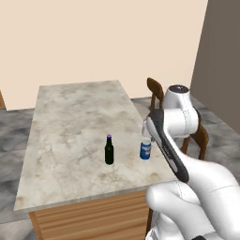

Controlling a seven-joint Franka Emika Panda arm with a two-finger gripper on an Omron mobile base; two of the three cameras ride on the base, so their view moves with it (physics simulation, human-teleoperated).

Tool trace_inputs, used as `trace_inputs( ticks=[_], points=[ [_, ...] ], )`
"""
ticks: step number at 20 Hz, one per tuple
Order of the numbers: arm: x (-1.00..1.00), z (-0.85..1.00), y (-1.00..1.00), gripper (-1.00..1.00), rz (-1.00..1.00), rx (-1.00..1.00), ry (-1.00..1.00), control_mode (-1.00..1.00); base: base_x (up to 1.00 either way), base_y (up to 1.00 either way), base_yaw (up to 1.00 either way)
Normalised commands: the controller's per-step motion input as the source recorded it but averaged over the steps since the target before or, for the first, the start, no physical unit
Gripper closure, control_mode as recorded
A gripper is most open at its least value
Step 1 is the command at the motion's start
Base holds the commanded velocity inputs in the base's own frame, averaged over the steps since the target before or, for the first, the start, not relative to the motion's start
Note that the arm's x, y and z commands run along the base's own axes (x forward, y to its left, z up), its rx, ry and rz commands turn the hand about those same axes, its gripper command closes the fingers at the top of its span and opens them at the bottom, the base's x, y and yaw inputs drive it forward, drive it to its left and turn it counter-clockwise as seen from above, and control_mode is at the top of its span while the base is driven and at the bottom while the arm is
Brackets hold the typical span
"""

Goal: Move the drinks to the dining counter.

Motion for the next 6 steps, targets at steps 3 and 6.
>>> trace_inputs(
  ticks=[3,6],
  points=[
    [-0.35,0.32,0.00,-1.00,-0.03,0.04,0.00,-1.00,0.00,0.00,0.00],
    [-0.37,0.25,0.00,-1.00,0.00,0.01,-0.02,-1.00,0.00,0.00,0.00]
  ],
)
